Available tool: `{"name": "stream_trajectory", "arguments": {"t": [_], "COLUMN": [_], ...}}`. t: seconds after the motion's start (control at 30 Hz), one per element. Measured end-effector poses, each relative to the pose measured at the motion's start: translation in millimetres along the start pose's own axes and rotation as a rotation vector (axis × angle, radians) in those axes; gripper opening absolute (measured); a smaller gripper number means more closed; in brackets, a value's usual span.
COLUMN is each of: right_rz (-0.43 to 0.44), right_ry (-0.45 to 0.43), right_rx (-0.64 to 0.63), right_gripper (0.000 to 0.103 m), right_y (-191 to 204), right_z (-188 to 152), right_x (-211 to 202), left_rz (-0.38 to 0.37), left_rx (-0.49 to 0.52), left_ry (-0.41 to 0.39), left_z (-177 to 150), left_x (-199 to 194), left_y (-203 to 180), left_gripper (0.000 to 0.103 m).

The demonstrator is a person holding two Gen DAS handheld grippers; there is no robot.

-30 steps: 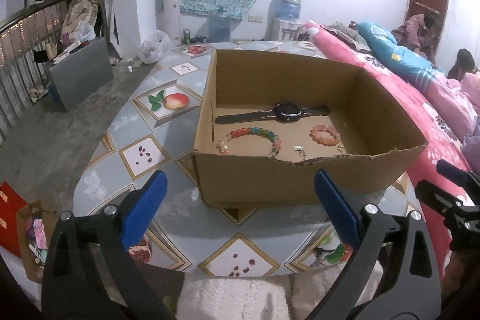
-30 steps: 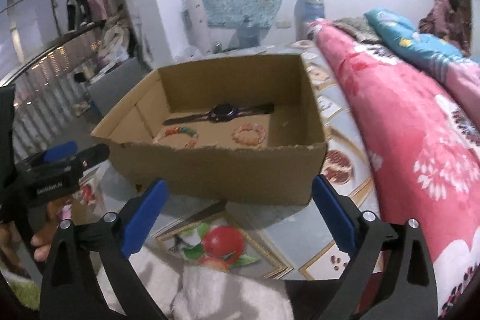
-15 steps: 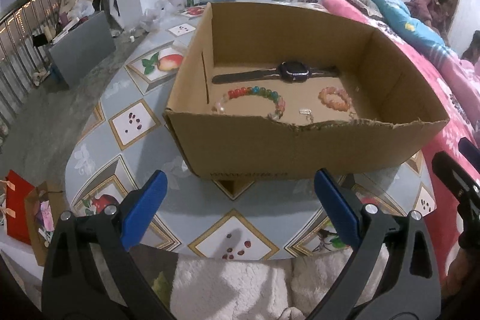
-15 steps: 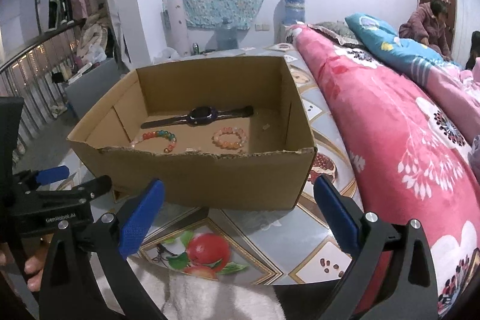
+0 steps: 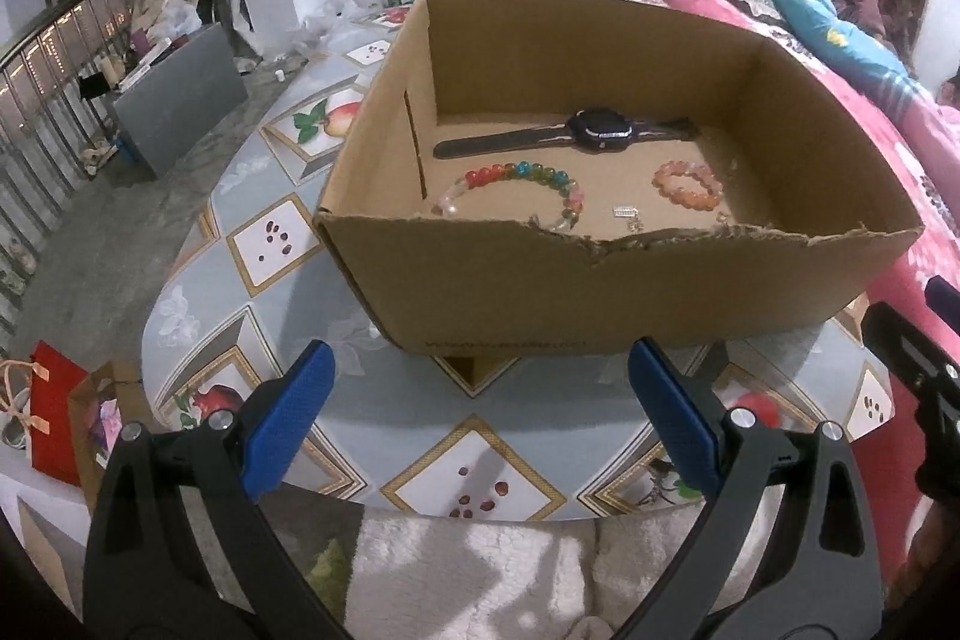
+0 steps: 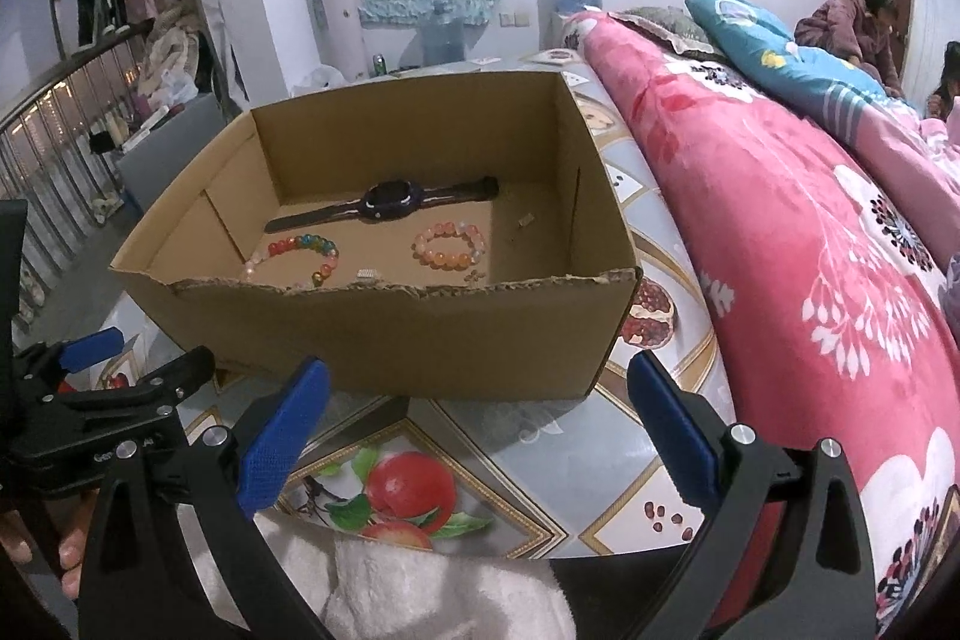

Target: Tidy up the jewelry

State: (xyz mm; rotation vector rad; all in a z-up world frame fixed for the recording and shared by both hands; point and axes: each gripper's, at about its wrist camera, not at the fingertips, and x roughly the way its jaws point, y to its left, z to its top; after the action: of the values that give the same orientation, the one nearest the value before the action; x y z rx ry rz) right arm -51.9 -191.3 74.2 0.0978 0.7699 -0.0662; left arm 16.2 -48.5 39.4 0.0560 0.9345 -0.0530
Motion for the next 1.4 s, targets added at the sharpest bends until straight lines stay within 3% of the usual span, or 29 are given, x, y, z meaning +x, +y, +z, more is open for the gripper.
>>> {"name": "stream_trajectory", "arguments": {"t": [0.47, 1.4], "right_rz": [0.026, 0.006], "right_ry": [0.082, 0.128], "right_rx": [0.053, 0.048], "right_gripper": [0.097, 0.097], "right_y": [-9.8, -6.7], "right_z": [1.2, 2.8], "right_x": [16.5, 29.2], "left_rz": [0.048, 0.025], "left_rx": [-0.003, 0.023], "left_ry": [0.034, 0.07], "left_z": [5.3, 8.7], "left_x": [0.0, 4.0], "left_y": [-8.6, -19.4], "left_gripper": [0.095, 0.095]}}
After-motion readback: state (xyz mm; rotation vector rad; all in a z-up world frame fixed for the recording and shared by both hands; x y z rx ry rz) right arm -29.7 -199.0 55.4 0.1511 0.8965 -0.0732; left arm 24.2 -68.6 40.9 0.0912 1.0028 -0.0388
